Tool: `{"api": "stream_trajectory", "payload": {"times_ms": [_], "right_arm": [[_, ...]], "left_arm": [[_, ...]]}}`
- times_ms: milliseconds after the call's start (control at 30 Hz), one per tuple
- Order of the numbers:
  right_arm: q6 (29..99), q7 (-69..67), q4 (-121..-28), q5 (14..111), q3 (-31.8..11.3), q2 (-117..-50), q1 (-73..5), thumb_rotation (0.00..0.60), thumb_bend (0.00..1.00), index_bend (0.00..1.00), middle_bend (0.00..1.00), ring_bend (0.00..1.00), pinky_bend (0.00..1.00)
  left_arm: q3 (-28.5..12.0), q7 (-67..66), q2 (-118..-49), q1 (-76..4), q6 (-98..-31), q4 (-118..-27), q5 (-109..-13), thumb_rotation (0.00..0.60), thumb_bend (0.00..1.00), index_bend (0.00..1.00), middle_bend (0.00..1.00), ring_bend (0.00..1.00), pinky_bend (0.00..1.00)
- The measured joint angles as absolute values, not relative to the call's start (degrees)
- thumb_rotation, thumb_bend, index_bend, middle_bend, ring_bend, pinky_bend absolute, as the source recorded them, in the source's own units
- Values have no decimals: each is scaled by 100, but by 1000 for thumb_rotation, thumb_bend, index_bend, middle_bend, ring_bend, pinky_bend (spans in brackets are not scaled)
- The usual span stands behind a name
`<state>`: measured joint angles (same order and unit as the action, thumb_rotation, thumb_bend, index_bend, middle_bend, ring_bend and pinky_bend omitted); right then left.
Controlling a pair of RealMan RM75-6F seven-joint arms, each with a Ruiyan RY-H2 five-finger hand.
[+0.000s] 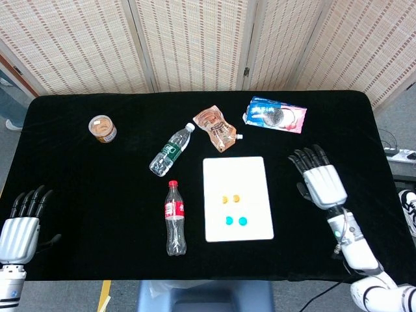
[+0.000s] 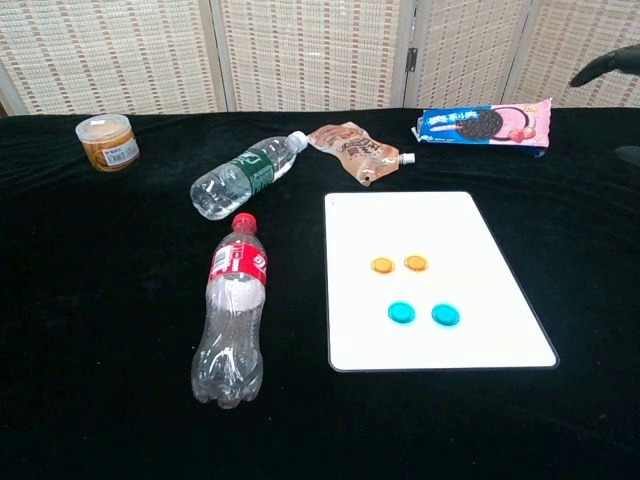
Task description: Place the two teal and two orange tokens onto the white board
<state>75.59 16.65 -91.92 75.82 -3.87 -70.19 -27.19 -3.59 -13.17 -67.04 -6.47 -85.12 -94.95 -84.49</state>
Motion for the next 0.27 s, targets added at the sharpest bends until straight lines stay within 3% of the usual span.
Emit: {"api": "stream_trajectory", "payload": {"times_ms": [133, 267], "right_arm": [[8155, 1197, -9264, 7803, -217, -6761, -2159, 600, 429, 3, 4, 6, 0], [8514, 682, -9359, 8069, 20, -6478, -1662, 600, 429, 0, 0, 0, 0]], "left_arm": [[-370, -1372, -6716, -656, -8533, -9563, -8452, 600, 170, 0, 0, 5, 0], [-372, -1427, -6717, -631, -8612, -9638, -8469, 600, 170, 0, 0, 5, 0]]}}
